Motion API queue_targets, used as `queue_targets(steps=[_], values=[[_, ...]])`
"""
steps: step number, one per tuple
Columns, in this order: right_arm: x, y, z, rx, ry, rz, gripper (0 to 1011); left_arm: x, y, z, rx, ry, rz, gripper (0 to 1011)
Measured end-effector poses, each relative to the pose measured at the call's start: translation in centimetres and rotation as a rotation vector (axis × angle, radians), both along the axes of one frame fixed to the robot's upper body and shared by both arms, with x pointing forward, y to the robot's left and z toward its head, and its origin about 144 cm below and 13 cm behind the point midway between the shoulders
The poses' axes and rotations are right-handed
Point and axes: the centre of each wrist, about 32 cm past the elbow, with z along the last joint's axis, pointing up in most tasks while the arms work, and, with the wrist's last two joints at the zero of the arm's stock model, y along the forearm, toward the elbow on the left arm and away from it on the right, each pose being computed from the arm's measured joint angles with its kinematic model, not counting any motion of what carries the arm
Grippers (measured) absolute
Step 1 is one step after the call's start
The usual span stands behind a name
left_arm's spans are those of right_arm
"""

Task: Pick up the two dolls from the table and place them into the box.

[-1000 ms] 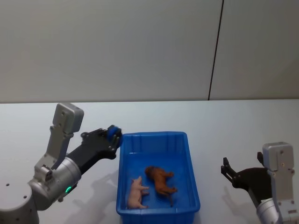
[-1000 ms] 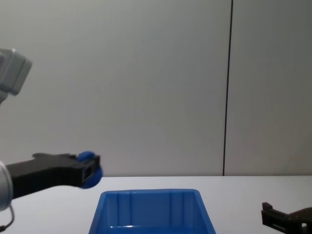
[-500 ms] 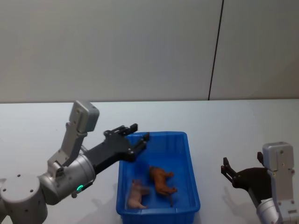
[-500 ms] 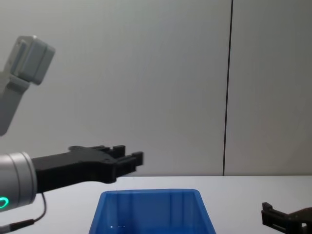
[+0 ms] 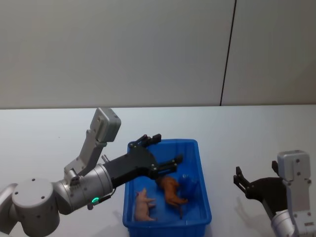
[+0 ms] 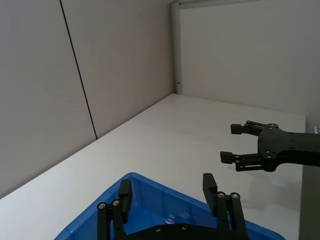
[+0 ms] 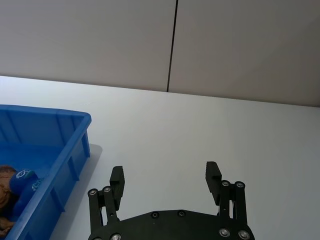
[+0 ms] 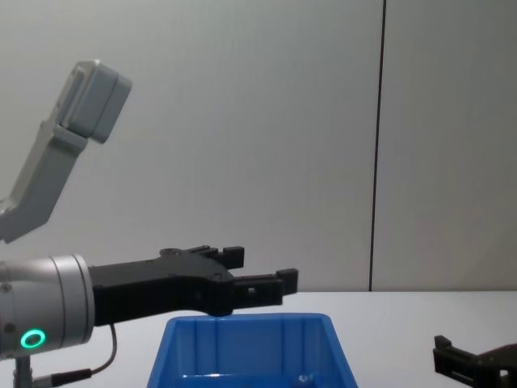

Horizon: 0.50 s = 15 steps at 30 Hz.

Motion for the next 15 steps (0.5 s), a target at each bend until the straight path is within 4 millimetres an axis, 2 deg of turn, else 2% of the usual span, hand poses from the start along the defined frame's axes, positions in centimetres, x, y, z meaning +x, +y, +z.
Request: queue_targets(steps=[5, 15], values=[[0.0, 0.0, 0.0, 0.0, 0.0, 0.0, 1001, 0.2, -0.26, 0.02, 0.001, 0.004, -0.029, 1001], [0.0, 0.0, 0.0, 0.0, 0.0, 0.0, 1001, 0.36, -0.47, 0.05, 0.0, 0.008, -0.053, 1001]])
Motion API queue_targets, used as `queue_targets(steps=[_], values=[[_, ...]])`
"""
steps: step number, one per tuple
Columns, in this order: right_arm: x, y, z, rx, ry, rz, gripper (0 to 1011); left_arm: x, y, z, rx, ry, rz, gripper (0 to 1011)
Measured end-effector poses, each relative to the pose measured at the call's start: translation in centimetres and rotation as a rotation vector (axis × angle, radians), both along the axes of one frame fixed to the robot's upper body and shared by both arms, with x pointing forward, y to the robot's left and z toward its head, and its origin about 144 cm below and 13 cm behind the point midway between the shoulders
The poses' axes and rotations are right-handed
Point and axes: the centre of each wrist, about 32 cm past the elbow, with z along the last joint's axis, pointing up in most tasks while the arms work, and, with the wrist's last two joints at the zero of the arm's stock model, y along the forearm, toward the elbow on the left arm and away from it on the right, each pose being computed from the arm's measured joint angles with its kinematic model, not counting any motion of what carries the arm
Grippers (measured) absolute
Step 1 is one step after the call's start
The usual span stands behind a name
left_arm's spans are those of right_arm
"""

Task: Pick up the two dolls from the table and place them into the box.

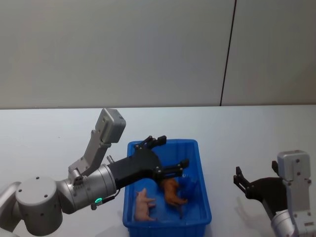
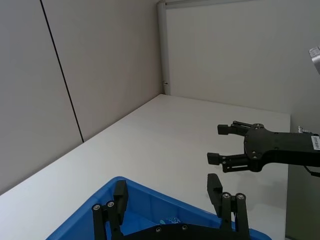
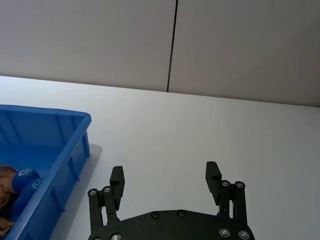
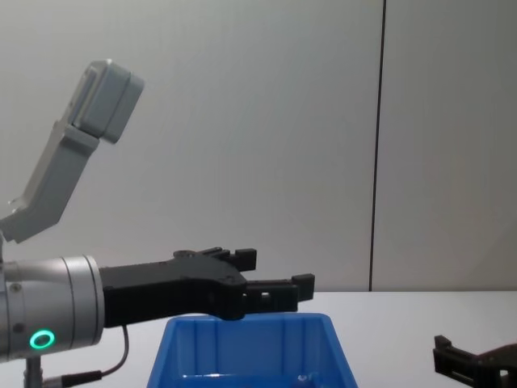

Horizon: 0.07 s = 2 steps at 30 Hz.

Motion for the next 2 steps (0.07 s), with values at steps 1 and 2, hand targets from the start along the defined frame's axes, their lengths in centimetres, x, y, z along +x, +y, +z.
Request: queue_targets(steps=[1, 2], values=[[0.0, 0.0, 0.0, 0.0, 0.0, 0.0, 1001, 0.01, -0.01, -0.01, 0.0, 0.0, -0.001, 1001], [0.0, 0.0, 0.0, 0.0, 0.0, 0.0, 1001, 0.02, -0.03, -0.01, 0.0, 0.001, -0.004, 1001]])
